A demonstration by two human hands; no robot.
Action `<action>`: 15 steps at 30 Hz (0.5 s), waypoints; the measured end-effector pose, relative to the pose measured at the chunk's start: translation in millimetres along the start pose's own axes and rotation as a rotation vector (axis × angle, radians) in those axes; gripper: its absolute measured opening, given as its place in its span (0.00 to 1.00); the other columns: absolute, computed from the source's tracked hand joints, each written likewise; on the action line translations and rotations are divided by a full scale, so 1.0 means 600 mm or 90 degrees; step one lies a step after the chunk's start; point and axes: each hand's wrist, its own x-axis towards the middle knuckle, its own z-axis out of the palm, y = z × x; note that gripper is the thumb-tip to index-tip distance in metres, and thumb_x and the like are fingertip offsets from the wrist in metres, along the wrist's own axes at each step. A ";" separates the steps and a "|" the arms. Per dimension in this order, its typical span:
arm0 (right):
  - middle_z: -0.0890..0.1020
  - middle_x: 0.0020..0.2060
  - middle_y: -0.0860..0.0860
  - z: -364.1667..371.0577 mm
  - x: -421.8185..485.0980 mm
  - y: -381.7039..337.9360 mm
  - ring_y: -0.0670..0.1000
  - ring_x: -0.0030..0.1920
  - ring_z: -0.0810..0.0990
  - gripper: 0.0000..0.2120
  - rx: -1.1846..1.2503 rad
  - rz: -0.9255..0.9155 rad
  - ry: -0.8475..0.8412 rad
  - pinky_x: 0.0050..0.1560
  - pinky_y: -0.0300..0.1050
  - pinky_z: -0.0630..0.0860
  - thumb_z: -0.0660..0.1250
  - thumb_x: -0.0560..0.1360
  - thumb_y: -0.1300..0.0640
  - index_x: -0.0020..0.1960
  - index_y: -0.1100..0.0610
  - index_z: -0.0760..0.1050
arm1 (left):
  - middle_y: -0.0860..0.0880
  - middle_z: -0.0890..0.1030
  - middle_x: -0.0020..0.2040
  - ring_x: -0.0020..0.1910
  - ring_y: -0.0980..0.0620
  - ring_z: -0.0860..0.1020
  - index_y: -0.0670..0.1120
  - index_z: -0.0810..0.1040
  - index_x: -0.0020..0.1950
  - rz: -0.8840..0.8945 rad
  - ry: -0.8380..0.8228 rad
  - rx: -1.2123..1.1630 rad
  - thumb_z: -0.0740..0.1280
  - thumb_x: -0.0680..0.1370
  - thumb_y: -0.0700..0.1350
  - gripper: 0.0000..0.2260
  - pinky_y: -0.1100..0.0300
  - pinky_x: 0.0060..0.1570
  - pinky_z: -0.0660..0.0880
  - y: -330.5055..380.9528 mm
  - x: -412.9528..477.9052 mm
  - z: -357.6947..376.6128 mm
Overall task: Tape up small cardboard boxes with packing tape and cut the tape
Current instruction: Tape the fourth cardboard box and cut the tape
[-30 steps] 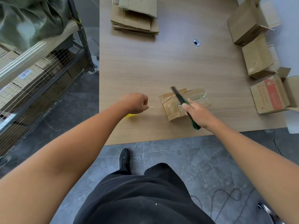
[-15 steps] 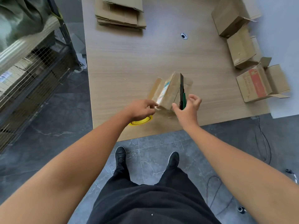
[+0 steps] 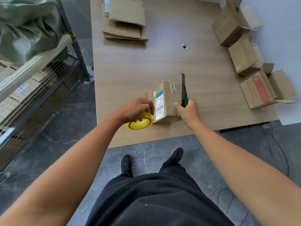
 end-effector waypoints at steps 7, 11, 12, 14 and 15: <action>0.75 0.32 0.47 -0.079 -0.016 -0.024 0.46 0.30 0.74 0.07 0.274 -0.001 -0.033 0.39 0.47 0.76 0.69 0.76 0.54 0.44 0.51 0.71 | 0.49 0.80 0.51 0.43 0.35 0.80 0.53 0.83 0.43 0.011 0.020 0.085 0.59 0.69 0.47 0.12 0.49 0.31 0.77 0.086 0.026 -0.016; 0.72 0.30 0.44 -0.107 -0.033 -0.053 0.46 0.28 0.69 0.08 0.521 -0.016 -0.262 0.39 0.45 0.79 0.76 0.71 0.47 0.44 0.47 0.79 | 0.49 0.78 0.52 0.44 0.38 0.81 0.53 0.83 0.45 0.032 0.014 0.108 0.60 0.72 0.45 0.12 0.48 0.33 0.81 0.124 0.045 0.001; 0.74 0.31 0.44 -0.107 -0.035 -0.061 0.45 0.28 0.70 0.09 0.520 -0.028 -0.279 0.39 0.45 0.79 0.77 0.70 0.47 0.45 0.48 0.80 | 0.50 0.77 0.52 0.43 0.39 0.81 0.53 0.82 0.45 0.038 0.013 0.117 0.60 0.73 0.45 0.12 0.52 0.31 0.81 0.134 0.049 0.005; 0.78 0.32 0.43 -0.104 -0.030 -0.075 0.42 0.30 0.75 0.11 0.478 -0.042 -0.251 0.39 0.45 0.80 0.79 0.69 0.49 0.47 0.51 0.80 | 0.51 0.76 0.51 0.43 0.40 0.80 0.52 0.82 0.46 0.042 0.020 0.126 0.59 0.73 0.44 0.11 0.54 0.31 0.80 0.151 0.061 0.011; 0.80 0.33 0.43 -0.103 -0.025 -0.080 0.42 0.31 0.77 0.11 0.453 -0.046 -0.219 0.39 0.46 0.79 0.79 0.70 0.51 0.47 0.52 0.80 | 0.51 0.75 0.51 0.42 0.41 0.80 0.52 0.82 0.46 0.043 0.022 0.129 0.59 0.73 0.44 0.11 0.52 0.32 0.80 0.159 0.069 0.014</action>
